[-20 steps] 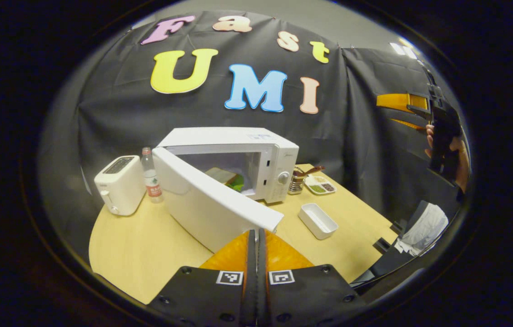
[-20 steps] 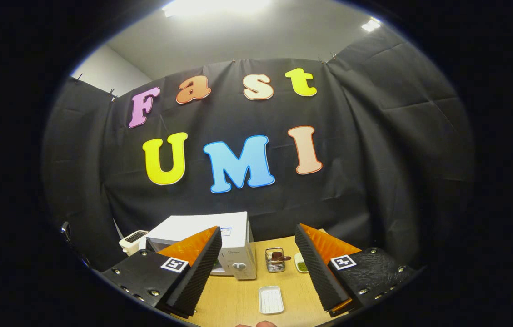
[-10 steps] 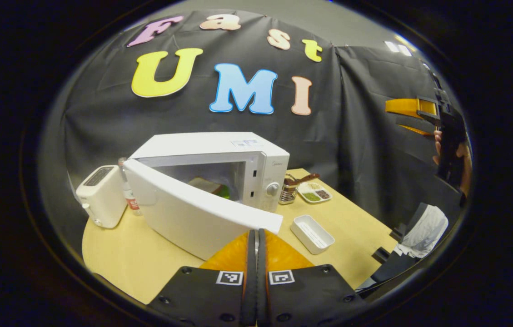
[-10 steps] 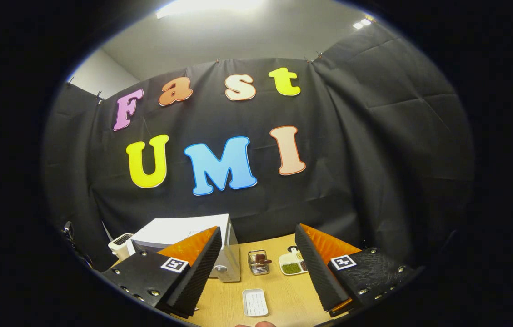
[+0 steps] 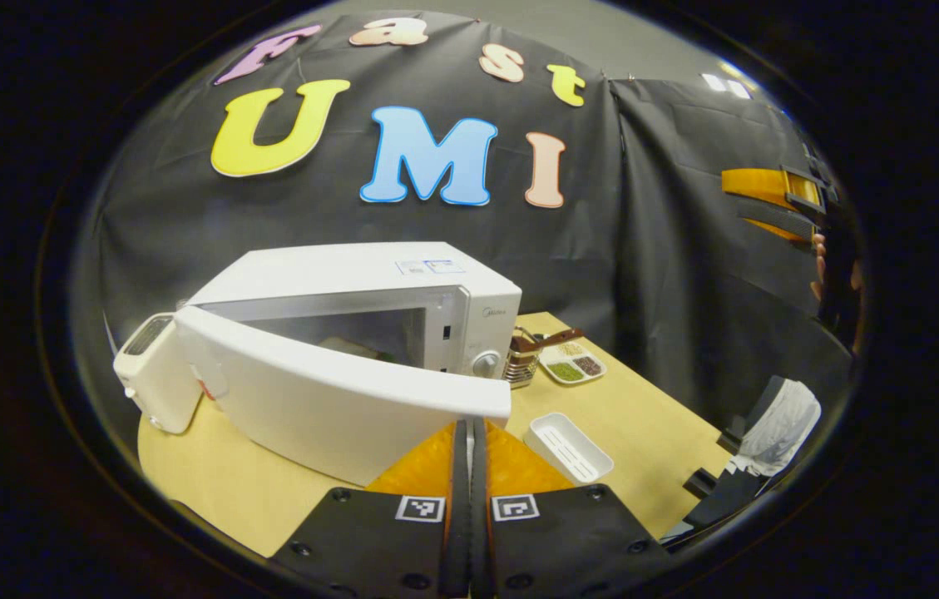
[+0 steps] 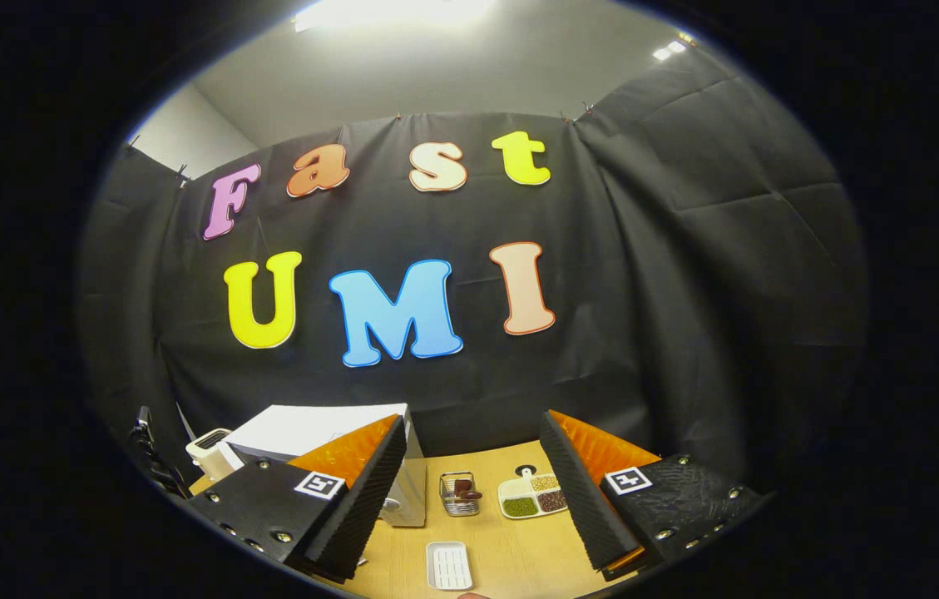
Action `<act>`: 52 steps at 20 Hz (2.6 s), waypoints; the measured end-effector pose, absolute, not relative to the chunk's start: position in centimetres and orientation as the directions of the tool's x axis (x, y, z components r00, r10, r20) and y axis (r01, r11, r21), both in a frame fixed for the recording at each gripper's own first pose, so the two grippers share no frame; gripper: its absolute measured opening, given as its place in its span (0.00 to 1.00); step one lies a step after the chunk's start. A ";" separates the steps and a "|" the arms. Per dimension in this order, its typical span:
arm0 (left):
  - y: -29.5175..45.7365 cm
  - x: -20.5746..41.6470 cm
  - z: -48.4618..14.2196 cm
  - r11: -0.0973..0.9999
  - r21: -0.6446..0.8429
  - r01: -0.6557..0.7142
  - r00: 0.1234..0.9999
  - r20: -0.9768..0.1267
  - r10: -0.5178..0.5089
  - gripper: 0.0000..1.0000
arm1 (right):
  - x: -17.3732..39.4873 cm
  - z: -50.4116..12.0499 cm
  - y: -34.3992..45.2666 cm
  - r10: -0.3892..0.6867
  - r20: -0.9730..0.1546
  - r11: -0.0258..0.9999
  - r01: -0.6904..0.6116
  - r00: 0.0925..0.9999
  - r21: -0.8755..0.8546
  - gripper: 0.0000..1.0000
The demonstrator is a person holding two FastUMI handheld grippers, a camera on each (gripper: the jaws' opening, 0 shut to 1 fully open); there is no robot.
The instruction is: Open the microwave oven with the left hand, put the food in, and close the microwave oven.
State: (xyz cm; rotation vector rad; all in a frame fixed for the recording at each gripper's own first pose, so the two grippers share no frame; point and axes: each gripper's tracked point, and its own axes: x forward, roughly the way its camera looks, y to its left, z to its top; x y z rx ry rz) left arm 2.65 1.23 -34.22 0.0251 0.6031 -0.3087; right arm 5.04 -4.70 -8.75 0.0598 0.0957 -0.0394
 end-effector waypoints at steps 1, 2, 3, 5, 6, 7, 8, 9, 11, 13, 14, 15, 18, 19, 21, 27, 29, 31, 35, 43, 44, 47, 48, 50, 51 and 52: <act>1.0 3.2 -34.3 0.955 -0.070 0.288 0.781 -0.561 -0.276 0.07 | 5.4 -8.8 -5.1 -0.043 -0.096 0.997 0.049 0.994 0.056 0.98; 0.8 3.9 -34.4 0.957 -0.075 0.279 0.784 -0.557 -0.272 0.07 | 5.6 -8.9 -5.4 -0.051 -0.098 0.997 0.057 0.994 0.056 0.98; 0.4 4.6 -34.6 0.959 -0.078 0.272 0.788 -0.554 -0.269 0.07 | 5.7 -8.9 -5.6 -0.057 -0.102 0.996 0.063 0.993 0.058 0.98; 0.0 5.8 -34.9 0.961 -0.082 0.263 0.792 -0.551 -0.264 0.06 | 6.1 -9.1 -6.1 -0.064 -0.110 0.995 0.072 0.992 0.070 0.98; -0.2 6.3 -35.1 0.962 -0.085 0.259 0.792 -0.551 -0.263 0.06 | 6.4 -9.1 -6.3 -0.067 -0.112 0.995 0.075 0.991 0.073 0.98; -0.3 6.8 -35.2 0.962 -0.089 0.257 0.793 -0.549 -0.262 0.05 | 6.7 -9.2 -6.6 -0.070 -0.114 0.994 0.078 0.991 0.071 0.98; -0.5 7.4 -35.2 0.963 -0.094 0.252 0.795 -0.548 -0.262 0.06 | 6.9 -9.3 -6.9 -0.073 -0.115 0.994 0.081 0.991 0.068 0.98; -0.4 7.2 -35.1 0.964 -0.098 0.247 0.797 -0.545 -0.260 0.06 | 7.1 -9.3 -7.1 -0.076 -0.116 0.994 0.084 0.990 0.065 0.98; -0.6 8.2 -35.2 0.966 -0.103 0.237 0.802 -0.541 -0.254 0.06 | 7.2 -9.4 -7.4 -0.077 -0.119 0.995 0.085 0.990 0.062 0.98; -0.8 9.0 -35.4 0.970 -0.105 0.217 0.807 -0.540 -0.239 0.05 | 7.5 -9.4 -7.5 -0.073 -0.121 0.995 0.080 0.990 0.058 0.98; -0.9 9.4 -35.4 0.973 -0.105 0.203 0.811 -0.539 -0.228 0.07 | 7.7 -9.4 -7.4 -0.070 -0.122 0.995 0.078 0.990 0.056 0.98; -1.0 9.9 -35.3 0.976 -0.107 0.191 0.815 -0.536 -0.219 0.07 | 7.9 -9.4 -7.4 -0.066 -0.122 0.996 0.074 0.990 0.055 0.98; -0.9 11.0 -35.7 0.980 -0.110 0.165 0.818 -0.540 -0.198 0.05 | 8.3 -9.1 -6.9 -0.048 -0.117 0.997 0.055 0.992 0.053 0.98; -0.9 11.5 -35.8 0.981 -0.110 0.160 0.818 -0.541 -0.194 0.07 | 8.4 -9.1 -6.8 -0.044 -0.116 0.997 0.050 0.992 0.051 0.98; -0.9 12.1 -35.7 0.982 -0.111 0.154 0.818 -0.543 -0.189 0.07 | 8.5 -9.2 -6.5 -0.036 -0.117 0.998 0.042 0.992 0.050 0.98; -0.9 14.1 -36.2 0.985 -0.111 0.135 0.819 -0.546 -0.173 0.07 | 8.6 -9.2 -6.4 -0.024 -0.121 0.998 0.030 0.992 0.048 0.98; -0.9 14.6 -36.3 0.985 -0.109 0.135 0.820 -0.545 -0.173 0.07 | 8.6 -9.0 -6.5 -0.025 -0.118 0.998 0.031 0.993 0.047 0.98; -1.0 15.1 -36.4 0.985 -0.110 0.135 0.821 -0.544 -0.173 0.05 | 8.7 -9.0 -6.6 -0.027 -0.118 0.999 0.032 0.993 0.041 0.98; -0.9 15.8 -36.6 0.985 -0.111 0.130 0.821 -0.545 -0.170 0.07 | 9.0 -8.6 -6.7 -0.022 -0.120 0.999 0.026 0.992 0.035 0.98; -0.5 17.7 -36.8 0.990 -0.099 0.096 0.824 -0.551 -0.135 0.07 | 9.8 -8.6 -6.6 -0.013 -0.130 1.000 0.015 0.991 0.015 0.98; -0.5 17.4 -37.0 0.992 -0.094 0.089 0.817 -0.562 -0.127 0.06 | 9.9 -8.7 -6.7 -0.017 -0.134 1.000 0.019 0.991 0.017 0.98; -0.4 18.1 -36.9 0.995 -0.084 0.060 0.824 -0.558 -0.097 0.07 | 10.0 -9.0 -6.7 -0.016 -0.149 0.999 0.020 0.989 0.027 0.98; -0.1 18.6 -36.9 0.995 -0.083 0.047 0.829 -0.553 -0.086 0.07 | 10.1 -8.9 -6.9 -0.016 -0.149 0.999 0.020 0.989 0.025 0.98; 0.2 18.3 -37.4 0.992 -0.122 0.010 0.806 -0.587 -0.080 0.07 | 10.1 -8.6 -7.0 -0.013 -0.145 1.000 0.015 0.989 0.016 0.98; 0.1 18.5 -37.5 0.992 -0.127 0.017 0.810 -0.580 -0.088 0.07 | 9.9 -8.4 -7.1 -0.016 -0.136 1.000 0.017 0.991 0.009 0.98; 0.1 18.4 -37.6 0.991 -0.130 0.020 0.810 -0.579 -0.092 0.07 | 9.9 -8.2 -7.2 -0.018 -0.132 1.000 0.019 0.991 0.005 0.98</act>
